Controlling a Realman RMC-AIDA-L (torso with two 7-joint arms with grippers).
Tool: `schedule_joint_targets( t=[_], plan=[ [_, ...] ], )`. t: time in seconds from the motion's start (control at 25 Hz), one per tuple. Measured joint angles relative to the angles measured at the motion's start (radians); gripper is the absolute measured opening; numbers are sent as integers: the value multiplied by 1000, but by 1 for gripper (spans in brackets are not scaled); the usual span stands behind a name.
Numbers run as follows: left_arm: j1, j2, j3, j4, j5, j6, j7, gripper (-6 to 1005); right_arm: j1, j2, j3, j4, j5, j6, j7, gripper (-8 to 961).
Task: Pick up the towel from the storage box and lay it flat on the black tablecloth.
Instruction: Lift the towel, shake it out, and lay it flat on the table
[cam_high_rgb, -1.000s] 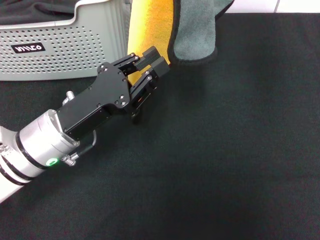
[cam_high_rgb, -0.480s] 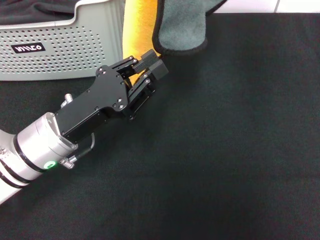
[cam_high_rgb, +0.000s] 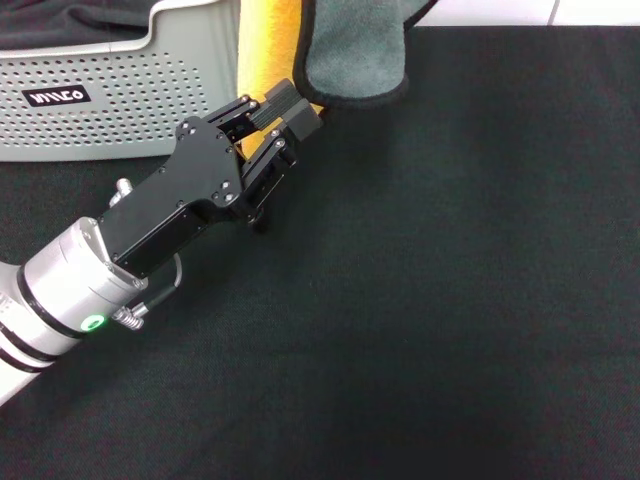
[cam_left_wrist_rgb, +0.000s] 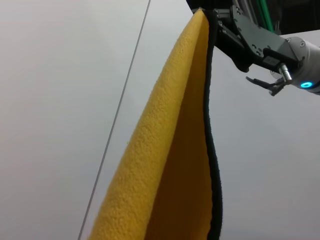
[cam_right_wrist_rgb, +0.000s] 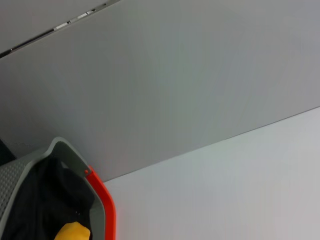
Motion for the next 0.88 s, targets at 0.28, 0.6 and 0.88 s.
schedule_joint_targets(
  t=[0.28, 0.6, 0.88],
  plan=[
    [2, 0, -2, -14, 0, 0, 19, 273, 4, 0, -4, -5, -7, 12, 1, 1],
    [1, 0, -2, -14, -3, 0, 23, 270, -4, 0, -38, -12, -7, 25, 0, 1],
    [3, 0, -1, -15, -28, -1, 34, 268, -2, 1, -58, -12, -9, 36, -2, 1]
  ],
)
